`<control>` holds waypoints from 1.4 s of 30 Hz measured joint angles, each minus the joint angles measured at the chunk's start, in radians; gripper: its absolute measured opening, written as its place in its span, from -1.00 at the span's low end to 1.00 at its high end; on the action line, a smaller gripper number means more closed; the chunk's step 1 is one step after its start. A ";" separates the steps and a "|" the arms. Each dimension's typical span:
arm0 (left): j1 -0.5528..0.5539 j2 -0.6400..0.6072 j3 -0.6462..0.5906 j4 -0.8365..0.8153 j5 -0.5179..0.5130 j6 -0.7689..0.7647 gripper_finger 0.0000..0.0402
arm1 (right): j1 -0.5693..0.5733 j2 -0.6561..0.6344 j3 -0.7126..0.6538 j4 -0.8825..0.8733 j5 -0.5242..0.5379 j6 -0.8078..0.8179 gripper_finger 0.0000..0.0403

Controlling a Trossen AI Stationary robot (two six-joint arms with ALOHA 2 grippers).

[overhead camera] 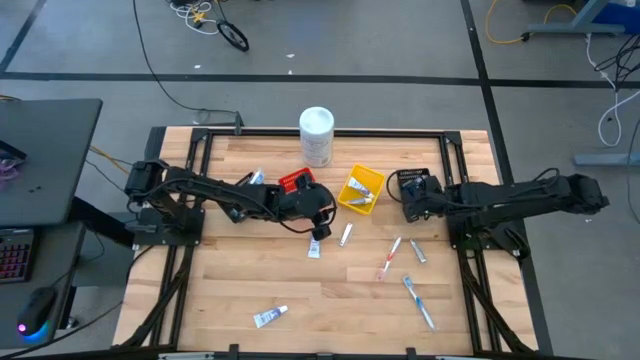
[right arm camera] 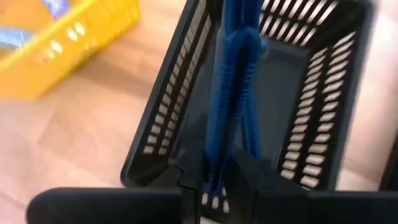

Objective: Pick & Place Travel size toiletries
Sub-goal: Put the blue razor into the right black basket, then put the red toothbrush into the left black basket

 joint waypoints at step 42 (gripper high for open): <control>0.000 0.000 0.001 0.044 0.000 -0.011 -0.29 | -0.008 0.097 0.000 0.636 0.099 -0.502 -0.47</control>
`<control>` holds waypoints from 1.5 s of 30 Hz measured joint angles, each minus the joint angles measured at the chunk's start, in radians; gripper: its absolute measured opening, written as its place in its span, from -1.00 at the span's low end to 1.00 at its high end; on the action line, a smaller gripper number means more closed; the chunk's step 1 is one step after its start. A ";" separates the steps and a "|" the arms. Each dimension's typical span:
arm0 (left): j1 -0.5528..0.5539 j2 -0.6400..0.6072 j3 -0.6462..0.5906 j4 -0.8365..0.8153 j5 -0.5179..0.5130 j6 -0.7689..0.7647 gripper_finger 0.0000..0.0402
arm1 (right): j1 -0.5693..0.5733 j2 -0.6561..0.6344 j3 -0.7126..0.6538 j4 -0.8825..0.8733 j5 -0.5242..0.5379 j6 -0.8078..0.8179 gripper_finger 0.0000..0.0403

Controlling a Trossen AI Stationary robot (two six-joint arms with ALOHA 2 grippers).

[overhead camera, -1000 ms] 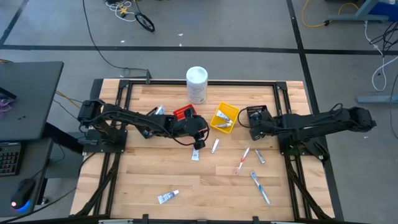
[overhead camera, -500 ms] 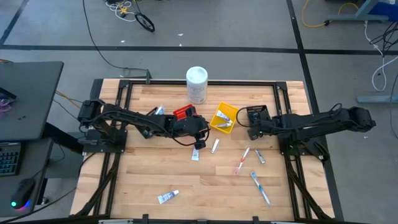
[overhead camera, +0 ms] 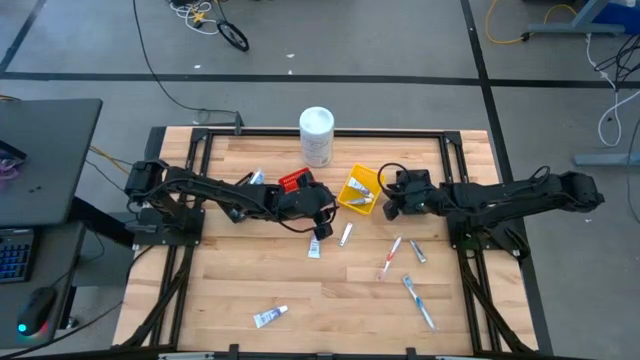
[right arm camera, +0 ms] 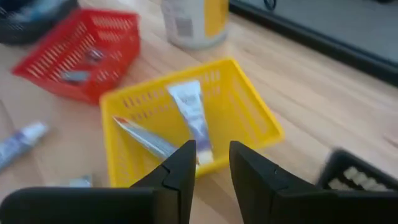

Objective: Pick & Place Travel size toiletries
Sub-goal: Put the red toothbrush into the left black basket

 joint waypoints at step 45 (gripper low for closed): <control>-0.154 0.000 0.000 -0.239 -0.053 -0.584 -0.29 | -0.129 0.001 -0.080 0.420 0.172 -0.367 -0.47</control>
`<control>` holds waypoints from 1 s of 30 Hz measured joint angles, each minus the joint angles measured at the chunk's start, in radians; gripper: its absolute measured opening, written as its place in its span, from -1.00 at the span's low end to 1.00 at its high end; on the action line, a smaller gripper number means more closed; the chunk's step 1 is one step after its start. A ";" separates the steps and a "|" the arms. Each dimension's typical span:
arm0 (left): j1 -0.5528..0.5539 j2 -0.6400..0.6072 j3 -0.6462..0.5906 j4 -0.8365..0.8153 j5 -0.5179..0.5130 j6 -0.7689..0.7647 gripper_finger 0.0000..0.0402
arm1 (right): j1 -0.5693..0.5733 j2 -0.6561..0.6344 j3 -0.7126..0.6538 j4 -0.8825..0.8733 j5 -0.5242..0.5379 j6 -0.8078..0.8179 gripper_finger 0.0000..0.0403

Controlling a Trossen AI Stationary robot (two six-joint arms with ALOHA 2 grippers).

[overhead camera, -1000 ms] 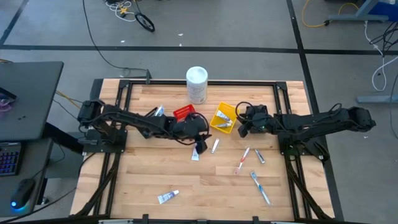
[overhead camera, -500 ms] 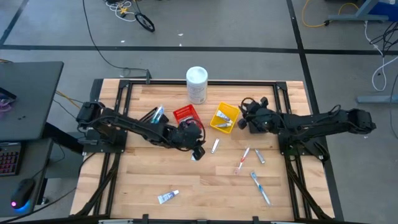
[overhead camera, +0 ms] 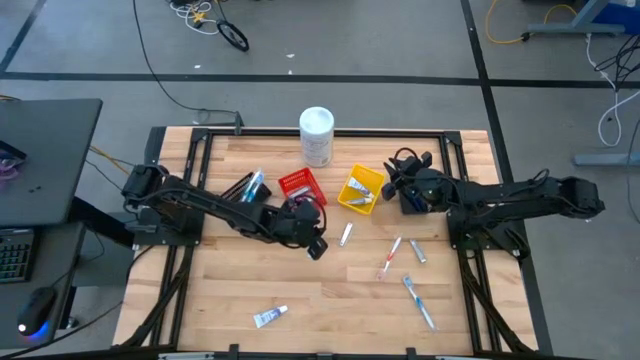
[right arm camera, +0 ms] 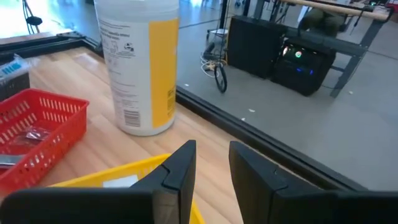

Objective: Pick & Place Travel size toiletries
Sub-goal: Put the red toothbrush into the left black basket

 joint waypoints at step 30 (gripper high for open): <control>0.072 0.000 0.000 0.121 -0.127 0.314 -0.29 | 0.318 0.000 0.000 -0.277 -0.835 0.155 -0.48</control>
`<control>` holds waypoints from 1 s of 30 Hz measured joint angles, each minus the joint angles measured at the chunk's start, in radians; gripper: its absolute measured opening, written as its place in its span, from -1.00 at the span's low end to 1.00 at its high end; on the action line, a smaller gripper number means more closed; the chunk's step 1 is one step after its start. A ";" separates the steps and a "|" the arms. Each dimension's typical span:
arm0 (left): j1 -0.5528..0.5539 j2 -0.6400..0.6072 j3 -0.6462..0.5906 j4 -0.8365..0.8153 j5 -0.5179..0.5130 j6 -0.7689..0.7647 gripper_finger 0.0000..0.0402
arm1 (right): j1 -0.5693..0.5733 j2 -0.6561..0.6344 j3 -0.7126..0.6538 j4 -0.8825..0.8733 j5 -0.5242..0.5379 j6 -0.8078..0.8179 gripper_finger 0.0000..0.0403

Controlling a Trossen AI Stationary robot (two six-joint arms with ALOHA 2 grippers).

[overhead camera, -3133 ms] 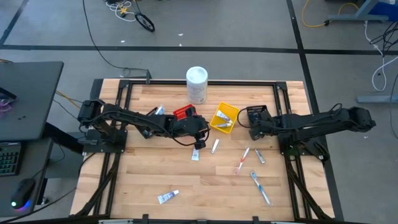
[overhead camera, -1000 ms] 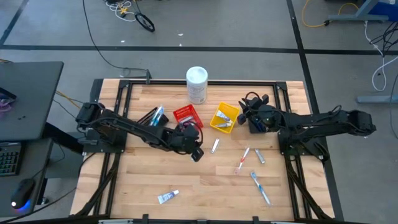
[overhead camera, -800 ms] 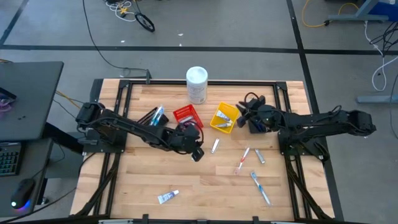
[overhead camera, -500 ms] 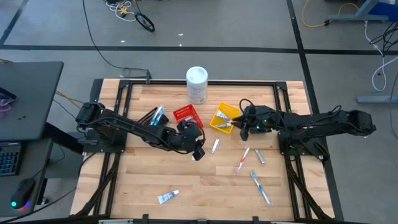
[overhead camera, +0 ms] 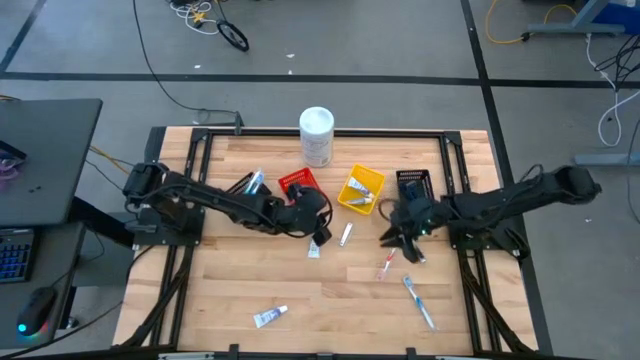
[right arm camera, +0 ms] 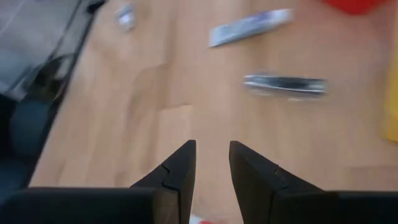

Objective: Pick & Place Travel size toiletries
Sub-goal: Put the red toothbrush into the left black basket

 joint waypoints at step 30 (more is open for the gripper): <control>0.036 0.000 0.000 -0.001 0.073 -0.067 -0.29 | 0.246 0.381 0.002 0.039 0.320 -0.365 -0.48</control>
